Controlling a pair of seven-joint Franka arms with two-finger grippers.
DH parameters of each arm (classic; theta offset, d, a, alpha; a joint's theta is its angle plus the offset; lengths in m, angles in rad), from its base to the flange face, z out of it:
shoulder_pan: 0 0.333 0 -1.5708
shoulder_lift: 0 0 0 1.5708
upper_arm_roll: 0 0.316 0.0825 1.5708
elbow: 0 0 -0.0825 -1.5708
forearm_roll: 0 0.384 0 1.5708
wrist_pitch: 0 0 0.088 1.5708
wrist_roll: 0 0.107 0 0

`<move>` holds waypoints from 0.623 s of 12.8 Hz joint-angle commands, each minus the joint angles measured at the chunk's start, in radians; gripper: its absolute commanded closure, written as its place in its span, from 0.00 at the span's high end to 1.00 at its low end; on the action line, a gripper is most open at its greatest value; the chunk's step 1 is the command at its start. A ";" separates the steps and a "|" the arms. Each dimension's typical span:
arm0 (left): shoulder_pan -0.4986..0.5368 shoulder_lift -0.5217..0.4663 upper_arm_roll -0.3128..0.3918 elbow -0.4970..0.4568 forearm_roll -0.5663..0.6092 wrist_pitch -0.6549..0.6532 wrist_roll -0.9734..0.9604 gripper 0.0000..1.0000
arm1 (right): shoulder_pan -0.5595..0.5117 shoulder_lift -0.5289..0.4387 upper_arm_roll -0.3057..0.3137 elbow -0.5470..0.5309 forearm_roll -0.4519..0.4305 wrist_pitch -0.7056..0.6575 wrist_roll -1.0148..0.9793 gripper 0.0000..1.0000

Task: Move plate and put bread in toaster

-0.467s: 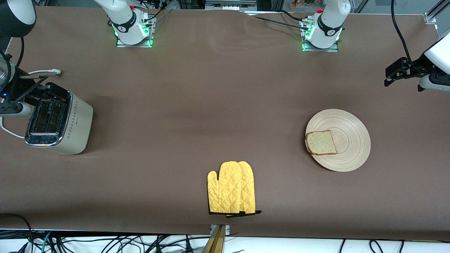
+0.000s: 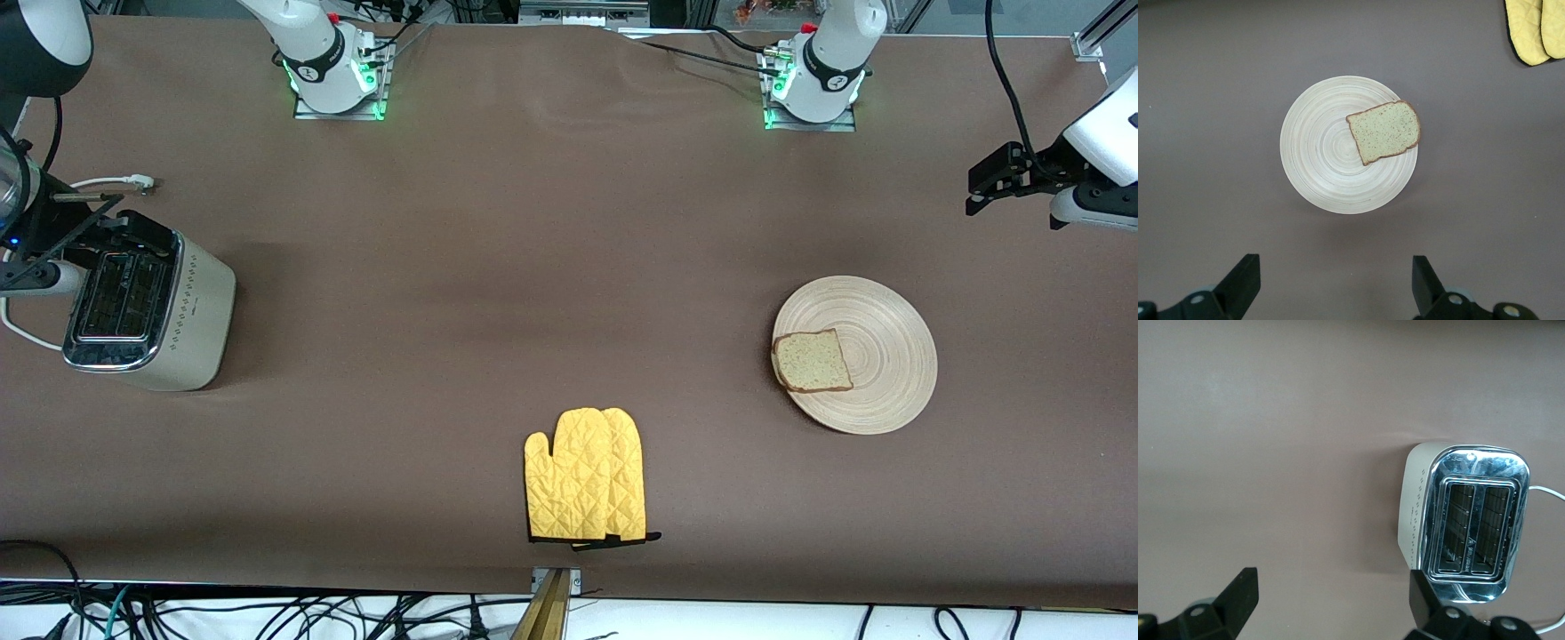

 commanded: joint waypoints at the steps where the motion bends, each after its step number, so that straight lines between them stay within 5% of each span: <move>1: -0.001 0.006 0.003 0.031 0.002 -0.033 0.025 1.00 | -0.006 0.002 0.007 0.005 -0.004 0.004 -0.004 1.00; 8: -0.001 0.002 0.003 0.031 -0.001 -0.046 0.027 1.00 | -0.007 0.002 0.007 0.005 -0.002 0.004 -0.001 1.00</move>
